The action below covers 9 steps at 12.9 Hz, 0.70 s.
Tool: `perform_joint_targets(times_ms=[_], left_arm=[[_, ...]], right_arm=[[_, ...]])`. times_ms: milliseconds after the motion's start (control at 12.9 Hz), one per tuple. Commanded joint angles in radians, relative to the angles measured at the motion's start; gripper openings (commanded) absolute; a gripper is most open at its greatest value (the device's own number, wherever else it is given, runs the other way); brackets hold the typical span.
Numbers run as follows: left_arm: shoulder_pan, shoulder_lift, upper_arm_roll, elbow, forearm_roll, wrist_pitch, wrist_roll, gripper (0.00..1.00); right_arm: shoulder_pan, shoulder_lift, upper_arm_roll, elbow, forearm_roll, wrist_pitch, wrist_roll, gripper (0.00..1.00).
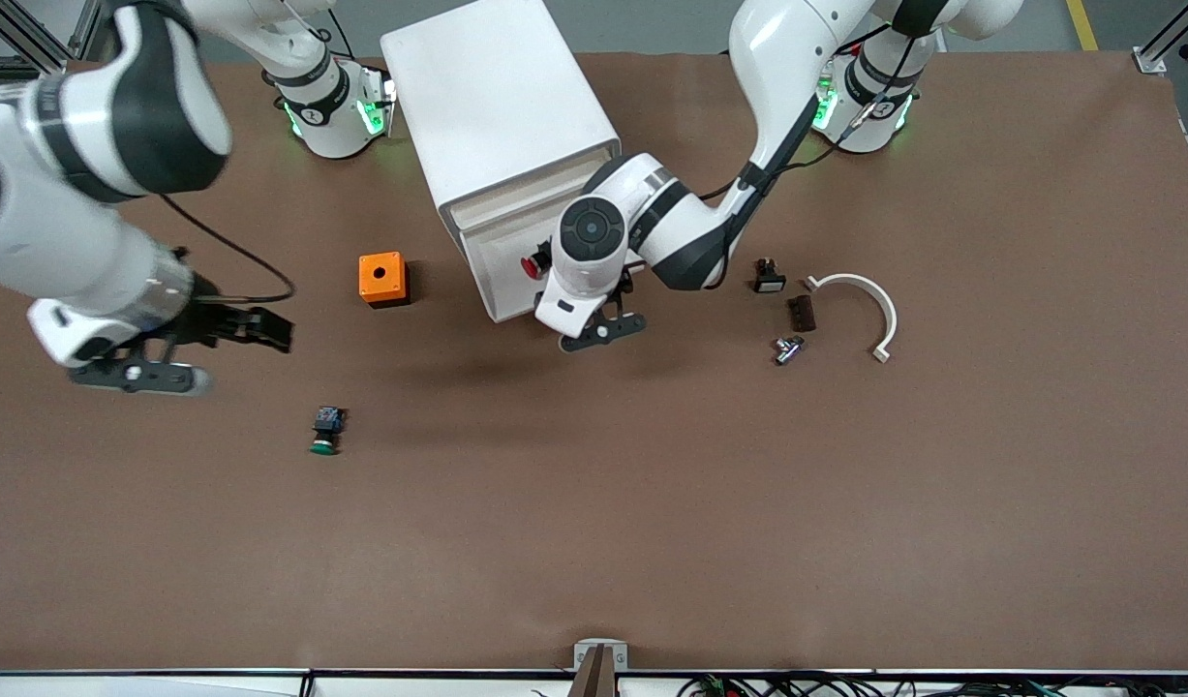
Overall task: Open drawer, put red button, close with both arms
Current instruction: 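Push the drawer closed with the left gripper while the right gripper withdraws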
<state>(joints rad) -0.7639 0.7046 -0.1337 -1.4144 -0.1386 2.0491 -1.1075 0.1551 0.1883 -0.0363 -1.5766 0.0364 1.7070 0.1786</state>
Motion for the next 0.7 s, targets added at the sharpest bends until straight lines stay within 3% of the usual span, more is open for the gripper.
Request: perform_joint_targets(times_ms=[0,387,619], left_arm=[[0.001,-0.017,-0.065,-0.027,-0.015,0.008,-0.089,1.00],[0.000,-0.016,-0.161,-0.040,-0.015,0.009,-0.222,1.00],[-0.014,-0.014,-0.175,-0.047,-0.016,0.008,-0.270,1.00]], right_arm=[[-0.081,-0.041,0.024,-0.013,-0.003,-0.024,-0.099,1.00],[-0.157,-0.033,0.024,0.048,-0.032,-0.085,-0.208,1.00],[-0.164,-0.030,0.024,0.079,-0.081,-0.130,-0.225,1.00]])
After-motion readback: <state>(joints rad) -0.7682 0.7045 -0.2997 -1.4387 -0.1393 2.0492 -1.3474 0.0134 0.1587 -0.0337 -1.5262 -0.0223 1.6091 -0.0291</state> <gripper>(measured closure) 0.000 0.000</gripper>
